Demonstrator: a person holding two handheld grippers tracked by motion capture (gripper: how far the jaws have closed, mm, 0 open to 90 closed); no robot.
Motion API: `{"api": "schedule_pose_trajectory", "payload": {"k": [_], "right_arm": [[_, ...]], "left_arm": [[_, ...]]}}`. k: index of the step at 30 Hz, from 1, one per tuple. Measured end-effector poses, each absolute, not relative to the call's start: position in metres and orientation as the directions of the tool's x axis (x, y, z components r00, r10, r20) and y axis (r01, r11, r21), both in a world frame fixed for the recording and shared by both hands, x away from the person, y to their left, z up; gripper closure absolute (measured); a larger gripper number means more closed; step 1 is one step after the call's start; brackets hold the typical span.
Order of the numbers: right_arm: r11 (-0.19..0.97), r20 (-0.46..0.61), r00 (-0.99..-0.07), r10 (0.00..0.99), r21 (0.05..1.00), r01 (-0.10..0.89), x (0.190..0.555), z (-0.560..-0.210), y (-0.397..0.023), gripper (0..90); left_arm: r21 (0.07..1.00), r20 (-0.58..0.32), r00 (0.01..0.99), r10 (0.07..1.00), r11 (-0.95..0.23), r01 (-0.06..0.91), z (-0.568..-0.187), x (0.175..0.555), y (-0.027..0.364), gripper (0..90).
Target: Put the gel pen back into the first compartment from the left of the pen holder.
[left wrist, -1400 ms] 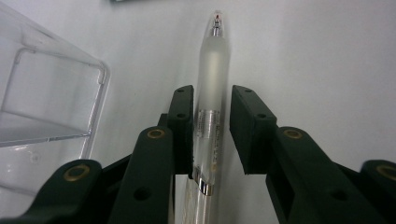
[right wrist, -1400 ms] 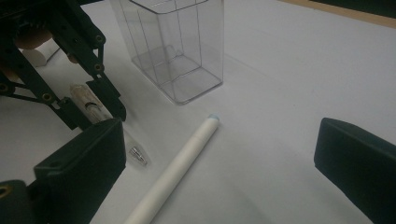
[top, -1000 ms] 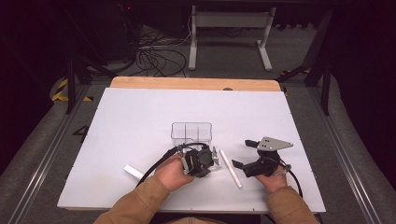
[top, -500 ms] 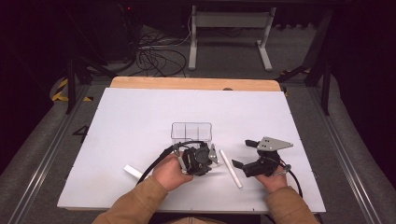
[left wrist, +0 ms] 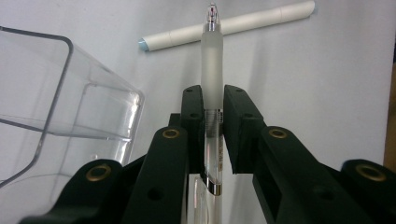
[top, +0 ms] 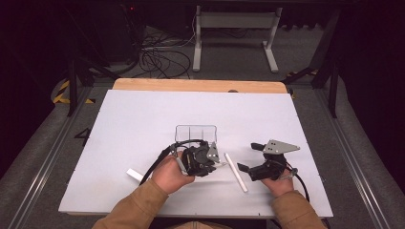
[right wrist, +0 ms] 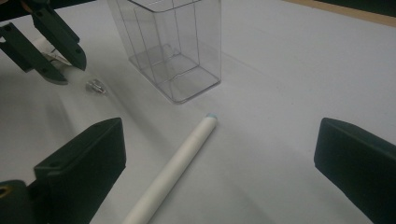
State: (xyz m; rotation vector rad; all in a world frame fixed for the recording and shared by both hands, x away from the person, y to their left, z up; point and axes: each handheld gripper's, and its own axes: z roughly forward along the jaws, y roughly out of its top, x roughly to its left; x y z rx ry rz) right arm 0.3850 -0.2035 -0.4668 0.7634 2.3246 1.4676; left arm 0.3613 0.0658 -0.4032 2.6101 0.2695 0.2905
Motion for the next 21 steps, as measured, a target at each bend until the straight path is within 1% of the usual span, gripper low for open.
{"api": "schedule_pose_trajectory", "payload": {"k": [7, 17, 21], "right_arm": [[0.341, 0.037, -0.819, 0.572, 0.897, 0.279, 0.385, -0.467, -0.203, 2.4], [0.342, 0.038, -0.82, 0.572, 0.897, 0.28, 0.385, -0.467, -0.203, 2.4], [0.342, 0.038, -0.82, 0.571, 0.897, 0.28, 0.385, -0.467, -0.203, 2.4]], "left_arm": [[0.544, 0.146, 0.956, 0.255, -0.827, 0.137, -0.395, 0.36, 0.073, 79.2], [0.682, 0.125, 0.942, 0.311, -0.717, 0.146, -0.378, 0.362, 0.094, 79.2], [0.734, 0.117, 0.93, 0.349, -0.661, 0.155, -0.372, 0.362, 0.104, 79.2]]}}
